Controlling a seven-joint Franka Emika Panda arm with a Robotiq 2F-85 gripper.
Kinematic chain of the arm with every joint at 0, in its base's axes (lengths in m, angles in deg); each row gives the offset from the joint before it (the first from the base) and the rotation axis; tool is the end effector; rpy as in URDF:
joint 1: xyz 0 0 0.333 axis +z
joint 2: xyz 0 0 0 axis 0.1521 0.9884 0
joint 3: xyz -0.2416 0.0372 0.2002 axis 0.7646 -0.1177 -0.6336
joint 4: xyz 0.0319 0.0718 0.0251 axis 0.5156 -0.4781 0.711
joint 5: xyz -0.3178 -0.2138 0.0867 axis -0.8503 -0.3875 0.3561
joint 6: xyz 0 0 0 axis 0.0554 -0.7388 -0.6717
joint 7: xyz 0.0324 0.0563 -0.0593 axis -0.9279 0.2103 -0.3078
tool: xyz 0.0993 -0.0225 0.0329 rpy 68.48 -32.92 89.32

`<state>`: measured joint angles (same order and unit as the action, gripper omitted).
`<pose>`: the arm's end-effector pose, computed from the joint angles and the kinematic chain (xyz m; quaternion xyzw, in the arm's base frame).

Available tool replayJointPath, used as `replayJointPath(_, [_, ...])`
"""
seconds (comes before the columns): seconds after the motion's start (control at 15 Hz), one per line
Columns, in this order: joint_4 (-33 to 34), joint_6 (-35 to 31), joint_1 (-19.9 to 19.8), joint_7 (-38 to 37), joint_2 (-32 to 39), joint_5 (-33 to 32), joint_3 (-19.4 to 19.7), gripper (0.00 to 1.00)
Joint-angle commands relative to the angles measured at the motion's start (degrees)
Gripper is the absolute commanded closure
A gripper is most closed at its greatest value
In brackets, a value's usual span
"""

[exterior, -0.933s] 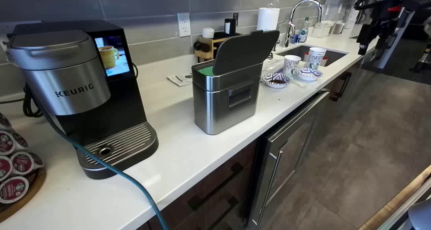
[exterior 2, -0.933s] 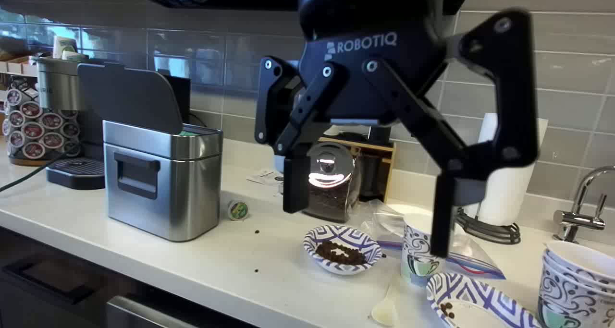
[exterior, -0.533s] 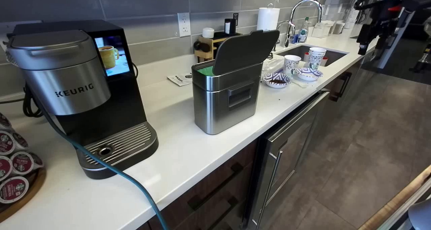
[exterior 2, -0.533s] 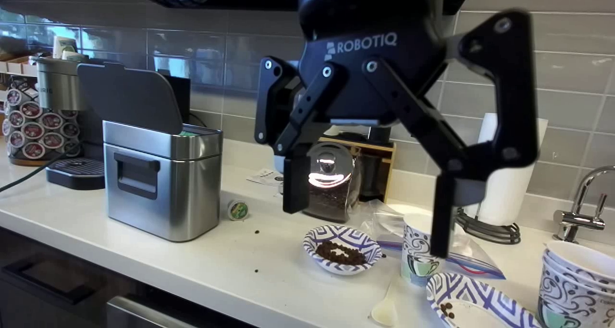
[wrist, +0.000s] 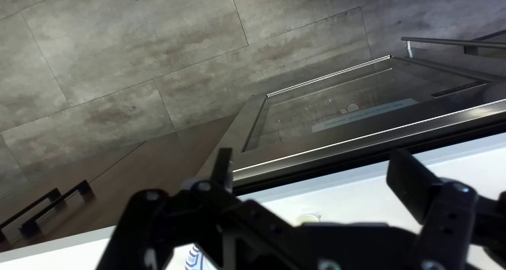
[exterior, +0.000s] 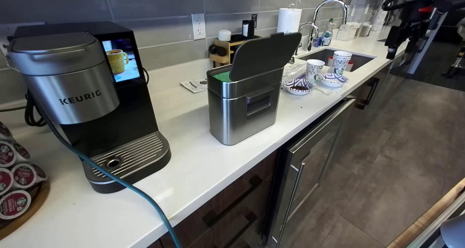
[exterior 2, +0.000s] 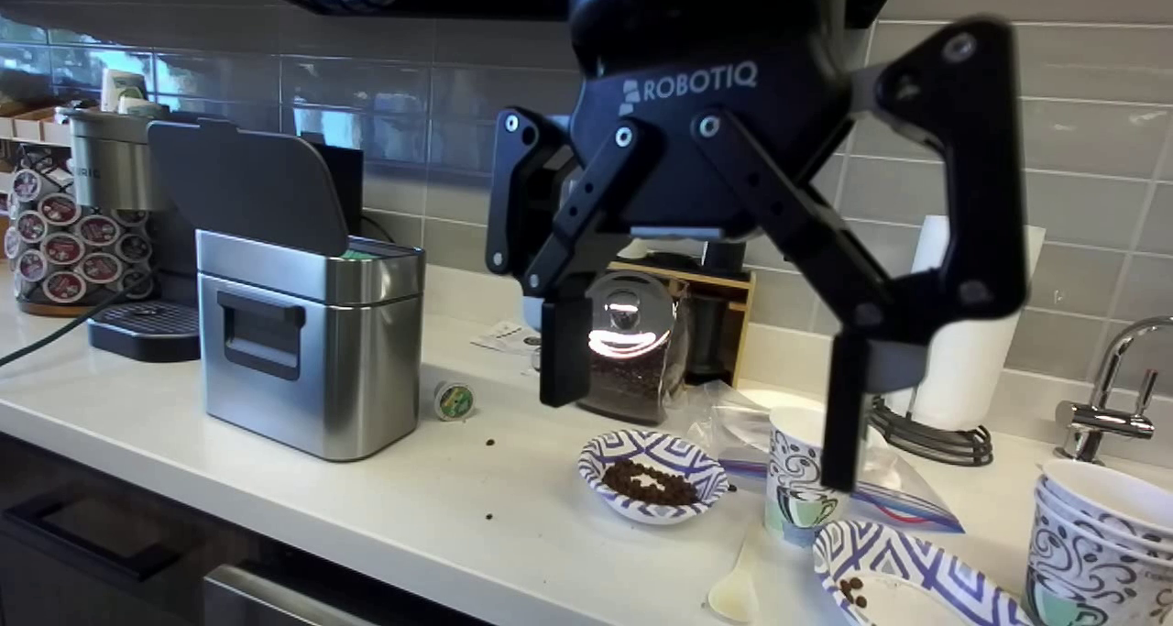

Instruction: Put the white container in the silver bin and close the silver bin

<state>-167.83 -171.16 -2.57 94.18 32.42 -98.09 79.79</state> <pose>0.4078 -0.2023 0.4599 0.9970 -0.0289 -0.0067 0.0721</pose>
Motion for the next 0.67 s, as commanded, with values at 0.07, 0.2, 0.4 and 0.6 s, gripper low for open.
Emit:
replayJointPath(0.07, [0.08, 0.11, 0.0, 0.01, 0.01, 0.02, -0.02, 0.0])
replayJointPath(0.2, [1.31, 0.34, 0.71, 0.18, 2.8, 0.95, -0.22, 0.0])
replayJointPath(0.4, [2.58, 0.99, 2.17, -0.71, 5.01, 4.38, -0.92, 0.0])
replayJointPath(0.6, [5.06, 1.05, 3.35, -2.17, 7.77, 9.08, -1.76, 0.0])
